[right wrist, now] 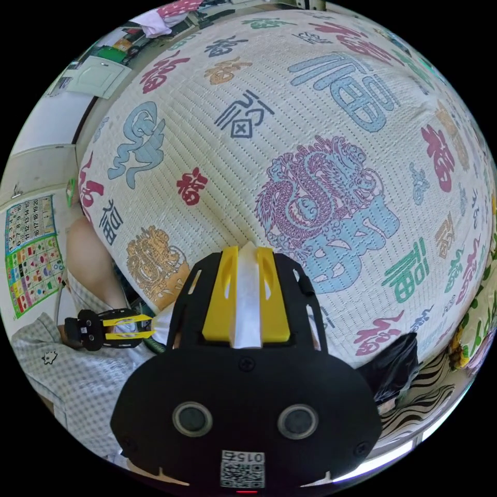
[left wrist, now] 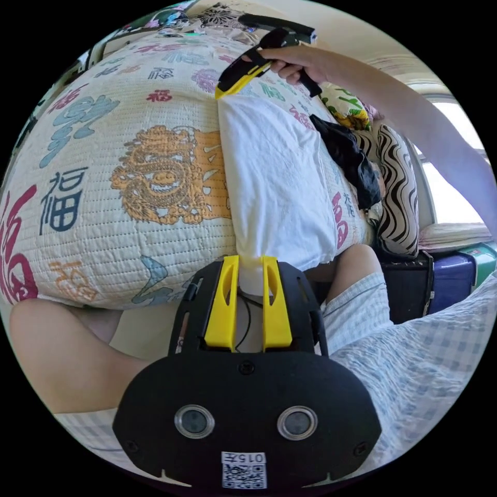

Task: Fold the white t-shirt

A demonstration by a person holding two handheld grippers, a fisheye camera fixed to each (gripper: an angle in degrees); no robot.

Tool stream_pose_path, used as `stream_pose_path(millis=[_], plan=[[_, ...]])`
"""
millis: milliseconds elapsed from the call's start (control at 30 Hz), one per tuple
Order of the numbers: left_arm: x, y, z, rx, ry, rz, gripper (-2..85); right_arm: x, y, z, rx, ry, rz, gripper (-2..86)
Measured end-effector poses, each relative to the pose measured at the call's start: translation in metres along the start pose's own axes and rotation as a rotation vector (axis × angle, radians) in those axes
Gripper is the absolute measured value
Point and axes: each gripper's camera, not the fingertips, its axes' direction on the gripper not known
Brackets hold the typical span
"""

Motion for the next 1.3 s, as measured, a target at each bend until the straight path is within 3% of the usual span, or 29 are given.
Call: stream_pose_path(millis=[200, 500, 733, 867, 1033, 1300], plan=[[-0.011, -0.016, 0.003, -0.034, 0.058, -0.003, 5.5, -0.011, 0.003, 0.001, -0.001, 0.106, -0.086, 0.6], [0.001, -0.031, -0.016, 0.009, -0.064, 0.048, 1.7, -0.007, 0.022, 0.000, 0.073, 0.206, -0.067, -1.0], [-0.005, -0.049, -0.015, -0.018, -0.046, 0.012, 4.7, 0.013, 0.046, 0.010, 0.107, 0.157, -0.034, 0.2], [-0.008, -0.056, -0.036, -0.041, -0.014, -0.023, 7.2, 0.026, 0.081, 0.001, 0.161, 0.178, -0.006, 6.4], [-0.014, -0.081, -0.111, 0.123, -0.077, -0.001, 8.1, 0.048, 0.150, -0.017, 0.252, 0.270, 0.045, 5.5], [0.000, -0.205, -0.129, 0.271, -0.145, 0.184, 8.3, 0.130, 0.291, -0.011, 0.322, 0.140, 0.208, 6.8]])
